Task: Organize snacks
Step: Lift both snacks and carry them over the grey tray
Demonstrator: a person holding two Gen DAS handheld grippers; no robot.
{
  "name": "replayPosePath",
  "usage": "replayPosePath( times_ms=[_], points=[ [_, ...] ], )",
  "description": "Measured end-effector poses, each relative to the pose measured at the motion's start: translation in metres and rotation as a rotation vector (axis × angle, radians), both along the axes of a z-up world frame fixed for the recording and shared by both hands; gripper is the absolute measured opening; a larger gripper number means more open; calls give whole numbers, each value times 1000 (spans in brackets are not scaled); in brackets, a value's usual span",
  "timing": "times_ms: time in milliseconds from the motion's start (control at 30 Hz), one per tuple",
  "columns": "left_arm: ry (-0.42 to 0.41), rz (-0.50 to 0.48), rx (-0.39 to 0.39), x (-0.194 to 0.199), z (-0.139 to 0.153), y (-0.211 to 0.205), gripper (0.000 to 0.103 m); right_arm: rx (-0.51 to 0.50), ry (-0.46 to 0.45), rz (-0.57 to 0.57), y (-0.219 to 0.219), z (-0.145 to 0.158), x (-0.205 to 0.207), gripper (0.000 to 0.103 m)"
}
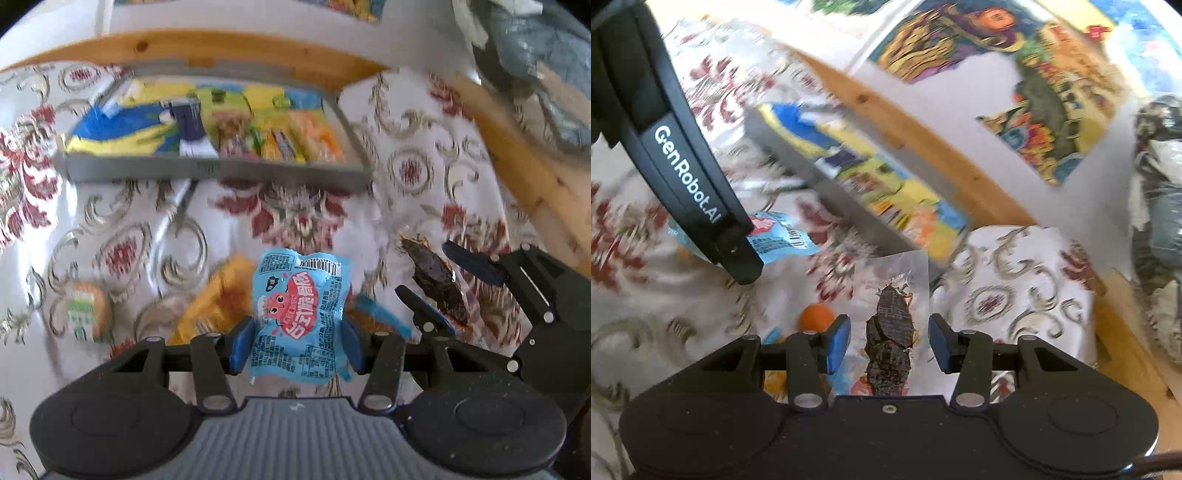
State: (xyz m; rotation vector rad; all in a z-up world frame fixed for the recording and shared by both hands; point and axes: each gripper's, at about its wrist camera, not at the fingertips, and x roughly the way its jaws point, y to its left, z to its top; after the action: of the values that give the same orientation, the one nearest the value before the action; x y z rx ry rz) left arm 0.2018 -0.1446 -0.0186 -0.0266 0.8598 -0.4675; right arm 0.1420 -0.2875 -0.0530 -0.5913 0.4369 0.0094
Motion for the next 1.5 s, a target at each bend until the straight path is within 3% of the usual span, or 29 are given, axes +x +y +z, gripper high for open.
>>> replayPosePath(
  times_ms=[300, 533, 667, 1000, 1200, 1500],
  points=[
    [-137, 87, -54, 19, 26, -1, 55, 139, -184, -15, -8, 25, 16, 48],
    [-292, 202, -60, 57, 55, 0, 55, 262, -333, -34, -11, 44, 52, 48],
    [-350, 269, -53, 83, 64, -2, 55, 298, -371, -36, -13, 49, 79, 48],
    [-396, 379, -24, 158, 58, -14, 55, 390, -369, -19, -9, 35, 147, 48],
    [-351, 435, 13, 183, 37, -4, 55, 434, -325, 10, 4, 20, 180, 48],
    [-276, 487, 38, 197, 8, 15, 55, 472, -239, 50, 24, 5, 197, 48]
  ],
)
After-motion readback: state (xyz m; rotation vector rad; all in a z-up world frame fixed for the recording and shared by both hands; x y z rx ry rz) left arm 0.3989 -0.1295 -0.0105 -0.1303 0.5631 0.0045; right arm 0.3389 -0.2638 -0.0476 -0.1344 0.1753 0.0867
